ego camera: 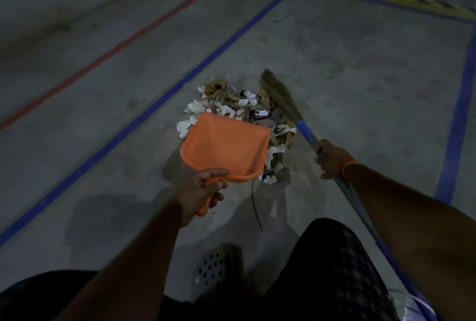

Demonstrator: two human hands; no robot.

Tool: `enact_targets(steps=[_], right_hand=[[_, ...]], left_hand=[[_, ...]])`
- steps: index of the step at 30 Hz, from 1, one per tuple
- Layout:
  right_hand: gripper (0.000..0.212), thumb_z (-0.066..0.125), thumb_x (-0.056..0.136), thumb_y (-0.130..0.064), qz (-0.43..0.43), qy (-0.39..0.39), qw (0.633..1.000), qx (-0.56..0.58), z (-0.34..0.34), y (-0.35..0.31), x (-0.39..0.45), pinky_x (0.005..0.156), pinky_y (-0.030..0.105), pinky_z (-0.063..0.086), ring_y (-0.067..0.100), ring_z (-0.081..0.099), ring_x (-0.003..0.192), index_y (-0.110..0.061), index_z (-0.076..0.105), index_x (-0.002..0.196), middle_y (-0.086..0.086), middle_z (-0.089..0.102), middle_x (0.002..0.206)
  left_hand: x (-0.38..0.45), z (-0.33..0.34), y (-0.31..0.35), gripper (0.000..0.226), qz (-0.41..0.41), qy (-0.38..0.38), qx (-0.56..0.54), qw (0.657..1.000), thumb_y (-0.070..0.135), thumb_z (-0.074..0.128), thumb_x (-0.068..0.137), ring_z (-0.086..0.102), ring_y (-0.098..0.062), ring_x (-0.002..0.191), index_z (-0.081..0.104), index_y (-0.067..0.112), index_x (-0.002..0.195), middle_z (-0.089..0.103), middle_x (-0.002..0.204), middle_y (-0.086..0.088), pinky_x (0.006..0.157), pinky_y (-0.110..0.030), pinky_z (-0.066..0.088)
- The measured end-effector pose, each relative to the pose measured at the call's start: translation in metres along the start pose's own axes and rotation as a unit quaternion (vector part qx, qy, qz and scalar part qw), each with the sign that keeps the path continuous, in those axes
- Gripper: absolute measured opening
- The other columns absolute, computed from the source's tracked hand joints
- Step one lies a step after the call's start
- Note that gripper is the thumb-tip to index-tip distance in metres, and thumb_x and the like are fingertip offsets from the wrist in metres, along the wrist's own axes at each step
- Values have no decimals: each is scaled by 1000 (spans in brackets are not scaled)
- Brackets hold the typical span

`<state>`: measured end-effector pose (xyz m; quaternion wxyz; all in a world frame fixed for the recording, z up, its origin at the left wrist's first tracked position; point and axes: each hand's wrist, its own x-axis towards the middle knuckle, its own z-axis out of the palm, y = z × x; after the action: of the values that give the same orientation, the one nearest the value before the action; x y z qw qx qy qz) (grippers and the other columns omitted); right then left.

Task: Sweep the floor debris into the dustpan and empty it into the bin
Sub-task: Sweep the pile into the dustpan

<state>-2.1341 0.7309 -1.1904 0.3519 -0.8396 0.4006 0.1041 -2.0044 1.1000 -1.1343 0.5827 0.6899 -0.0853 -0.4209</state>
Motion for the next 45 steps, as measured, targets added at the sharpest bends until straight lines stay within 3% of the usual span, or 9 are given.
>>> enact_targets(steps=[3, 7, 13, 18, 24, 29, 37, 41, 45], right_hand=[[32, 60, 85, -9, -2, -3, 998, -68, -5, -8, -2, 45, 35, 53, 30, 64, 65, -28, 44, 105, 17, 58, 101], [49, 48, 85, -4, 20, -7, 998, -53, -6, -10, -3, 58, 48, 61, 35, 67, 73, -38, 45, 120, 16, 55, 104], [27, 55, 88, -15, -45, 62, 996, -35, -5, 0, -26, 57, 46, 58, 32, 61, 62, -33, 47, 106, 12, 57, 87], [16, 52, 93, -22, -81, 52, 994, 46, 0, 24, -51, 50, 35, 52, 26, 54, 56, -34, 43, 96, 18, 59, 86], [25, 47, 97, -16, -119, 30, 991, 45, 3, 59, -73, 56, 43, 60, 26, 68, 56, -38, 46, 110, 8, 62, 91], [40, 47, 95, -9, -108, 14, 993, 52, -5, 72, -85, 57, 35, 55, 23, 67, 58, -42, 49, 118, 8, 63, 85], [21, 57, 95, -24, -82, 13, 986, 144, -13, 83, -96, 53, 30, 52, 21, 57, 55, -37, 54, 110, 5, 56, 79], [37, 49, 96, -7, -55, -16, 984, 171, -3, 88, -90, 57, 33, 55, 35, 71, 70, -35, 50, 121, 19, 63, 101], [56, 46, 96, 0, -9, -51, 986, 158, 12, 88, -86, 69, 40, 60, 33, 73, 75, -36, 39, 139, 16, 53, 119]], left_hand=[[-5, 1, -14, 28, -12, -16, -4, 1000, 3, 61, 99, 65, -18, 73, 67, 15, 124, 71, 101, -8, 57, -26, 50], [-13, 1, -31, 28, -27, -16, -9, 999, 3, 62, 99, 66, -20, 75, 69, 15, 123, 71, 101, -9, 59, -28, 50], [-29, 4, -52, 29, -53, -25, -2, 998, 4, 63, 99, 66, -21, 79, 70, 17, 124, 72, 106, -11, 61, -27, 51], [-45, 9, -73, 30, -64, -15, -27, 997, 0, 61, 99, 66, -20, 75, 68, 14, 124, 70, 103, -11, 59, -28, 50], [-53, -17, -72, 31, -81, 5, 2, 997, -3, 60, 98, 64, -18, 70, 67, 12, 124, 68, 99, -11, 51, -24, 46], [-43, -35, -51, 30, -75, 10, 47, 996, -1, 60, 98, 64, -19, 71, 67, 16, 122, 67, 104, -14, 50, -27, 46], [-33, -9, -59, 33, -51, -10, 24, 998, -2, 57, 100, 64, -17, 72, 65, 13, 128, 67, 104, -13, 52, -27, 47], [-43, -16, -84, 32, -78, 5, 8, 997, -4, 57, 99, 64, -17, 69, 64, 10, 127, 66, 102, -15, 49, -26, 45], [-53, -25, -97, 32, -88, 0, 4, 996, -5, 57, 98, 64, -16, 68, 65, 8, 126, 67, 102, -16, 51, -24, 46]])
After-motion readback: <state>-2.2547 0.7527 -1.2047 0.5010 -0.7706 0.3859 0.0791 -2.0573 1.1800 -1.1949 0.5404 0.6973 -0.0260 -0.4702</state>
